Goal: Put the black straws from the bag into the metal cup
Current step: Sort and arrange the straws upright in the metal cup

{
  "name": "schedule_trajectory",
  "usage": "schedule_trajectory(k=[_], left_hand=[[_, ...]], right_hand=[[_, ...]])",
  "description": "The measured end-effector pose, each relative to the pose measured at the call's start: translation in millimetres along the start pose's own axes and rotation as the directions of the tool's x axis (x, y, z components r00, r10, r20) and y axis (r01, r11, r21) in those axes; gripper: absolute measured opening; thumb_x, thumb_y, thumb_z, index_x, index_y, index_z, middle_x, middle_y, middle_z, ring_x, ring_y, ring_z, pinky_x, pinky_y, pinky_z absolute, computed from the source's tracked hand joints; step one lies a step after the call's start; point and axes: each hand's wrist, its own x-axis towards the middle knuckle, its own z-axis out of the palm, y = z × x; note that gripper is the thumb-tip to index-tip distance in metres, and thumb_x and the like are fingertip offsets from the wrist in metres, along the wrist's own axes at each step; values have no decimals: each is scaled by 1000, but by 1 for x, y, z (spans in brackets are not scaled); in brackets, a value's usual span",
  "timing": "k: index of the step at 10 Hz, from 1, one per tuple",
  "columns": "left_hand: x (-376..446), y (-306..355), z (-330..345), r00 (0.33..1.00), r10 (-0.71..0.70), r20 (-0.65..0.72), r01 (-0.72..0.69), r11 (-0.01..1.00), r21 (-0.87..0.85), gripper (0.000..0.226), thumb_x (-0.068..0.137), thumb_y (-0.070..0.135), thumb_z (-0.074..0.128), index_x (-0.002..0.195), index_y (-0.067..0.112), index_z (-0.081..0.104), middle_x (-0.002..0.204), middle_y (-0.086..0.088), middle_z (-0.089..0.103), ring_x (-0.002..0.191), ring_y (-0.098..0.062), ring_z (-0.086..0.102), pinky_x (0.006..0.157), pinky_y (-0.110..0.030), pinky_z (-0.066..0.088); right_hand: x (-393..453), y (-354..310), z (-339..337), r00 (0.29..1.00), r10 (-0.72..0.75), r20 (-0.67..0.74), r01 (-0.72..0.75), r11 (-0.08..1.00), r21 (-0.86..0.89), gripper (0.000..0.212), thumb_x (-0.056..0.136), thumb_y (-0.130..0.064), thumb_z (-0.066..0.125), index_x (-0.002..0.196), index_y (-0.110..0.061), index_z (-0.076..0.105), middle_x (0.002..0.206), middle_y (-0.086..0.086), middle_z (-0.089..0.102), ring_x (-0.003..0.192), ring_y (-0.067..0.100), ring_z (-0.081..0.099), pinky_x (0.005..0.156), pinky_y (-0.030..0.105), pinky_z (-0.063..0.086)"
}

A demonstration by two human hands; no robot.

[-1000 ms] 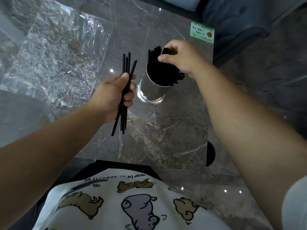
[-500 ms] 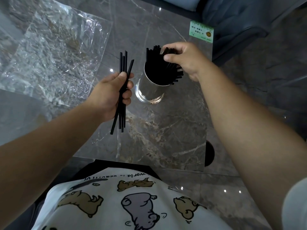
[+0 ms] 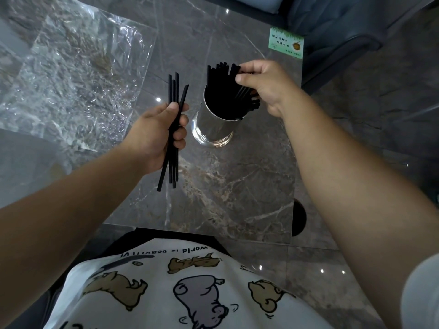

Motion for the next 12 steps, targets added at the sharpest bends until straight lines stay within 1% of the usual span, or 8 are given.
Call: schedule_trajectory(k=[1,2,3,4,7,8,9,12], left_hand=[[0,-2,0,1000,3,-4,-3,1000,3,22,103,26,41,105,12,57,69,5,53,52,-9,40,48,-21,35],[1,-3,1,1000,6,3,-6,1000,13,22,103,26,40,105,12,57,69,5,53,53,-9,40,48,-21,36],[1,-2,2,1000,10,24,-10,1000,-2,22,104,26,40,108,12,56,70,5,54,54,-9,42,50,-21,37],[1,1,2,998,18,53,-16,999,-36,21,104,23,40,112,10,55,71,6,55,56,-8,45,52,-21,38],[2,1,1,993,-4,116,18,993,-113,15,102,15,44,103,12,58,76,5,62,66,-7,56,62,-20,49],[3,2,1,994,-3,108,15,994,-110,15,102,14,43,104,11,58,76,4,63,67,-7,58,63,-20,50],[3,2,1,996,0,85,9,994,-111,16,102,13,42,103,11,58,75,3,63,66,-8,58,62,-20,51],[4,2,0,997,-12,72,20,994,-112,16,102,14,43,104,10,58,76,3,63,65,-9,58,62,-21,51]], right_hand=[[0,-2,2,999,4,48,-2,999,-43,19,80,-14,74,93,-26,68,94,-4,73,87,10,71,80,26,57],[3,-4,6,1000,2,0,-2,997,-80,13,79,-16,75,87,-24,68,86,-5,71,80,9,71,71,25,57],[4,-4,7,999,1,-43,-4,999,-53,13,81,-12,72,88,-22,69,84,-4,71,76,8,70,66,23,54],[3,-2,7,999,10,-34,-11,1000,-13,16,83,-9,70,89,-23,71,85,-3,74,80,11,72,69,25,56],[2,-1,5,999,32,-22,-32,999,-1,18,86,-9,67,94,-24,72,85,-5,76,84,11,73,75,27,57],[2,0,5,999,28,-22,-29,1000,-6,18,86,-9,66,95,-24,72,88,-3,76,86,13,73,85,32,57],[1,1,4,999,19,-29,-20,1000,-17,17,85,-9,67,93,-24,72,89,-1,76,86,15,73,87,35,56],[1,3,2,999,28,-34,-28,1000,-13,24,82,-2,63,88,-23,71,82,-2,73,81,14,71,82,32,57]])
